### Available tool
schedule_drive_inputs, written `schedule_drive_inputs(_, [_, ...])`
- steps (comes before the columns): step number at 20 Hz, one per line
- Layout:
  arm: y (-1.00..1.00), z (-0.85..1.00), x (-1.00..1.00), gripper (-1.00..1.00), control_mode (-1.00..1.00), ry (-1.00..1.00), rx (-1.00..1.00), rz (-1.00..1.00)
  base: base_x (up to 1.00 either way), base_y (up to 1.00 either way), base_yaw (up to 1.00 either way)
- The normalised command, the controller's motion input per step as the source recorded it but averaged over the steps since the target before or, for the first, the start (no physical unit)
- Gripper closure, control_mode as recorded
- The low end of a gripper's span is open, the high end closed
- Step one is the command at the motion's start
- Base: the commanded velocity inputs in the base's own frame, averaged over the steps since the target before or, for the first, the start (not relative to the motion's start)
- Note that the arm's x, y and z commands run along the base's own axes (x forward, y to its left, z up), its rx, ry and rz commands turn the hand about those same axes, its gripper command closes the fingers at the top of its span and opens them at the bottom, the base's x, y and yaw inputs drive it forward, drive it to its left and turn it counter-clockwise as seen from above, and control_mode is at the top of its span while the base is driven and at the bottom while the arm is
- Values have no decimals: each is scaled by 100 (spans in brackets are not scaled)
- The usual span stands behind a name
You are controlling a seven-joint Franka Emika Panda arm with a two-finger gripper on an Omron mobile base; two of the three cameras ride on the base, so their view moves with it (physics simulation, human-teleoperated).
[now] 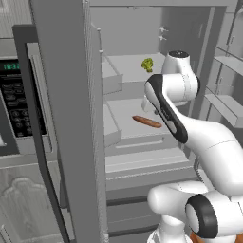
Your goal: Place the mustard and mayonnaise from the counter to the top shelf of the fridge. If the existing items in the fridge are on the top shelf, move them to other shelves.
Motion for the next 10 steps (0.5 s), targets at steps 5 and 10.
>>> schedule_drive_inputs(5, [0,0,-11,-100,-100,-4,0,0,0,0,0])
schedule_drive_inputs(10, [-2,19,-24,-100,-100,-16,0,0,0,0,0])
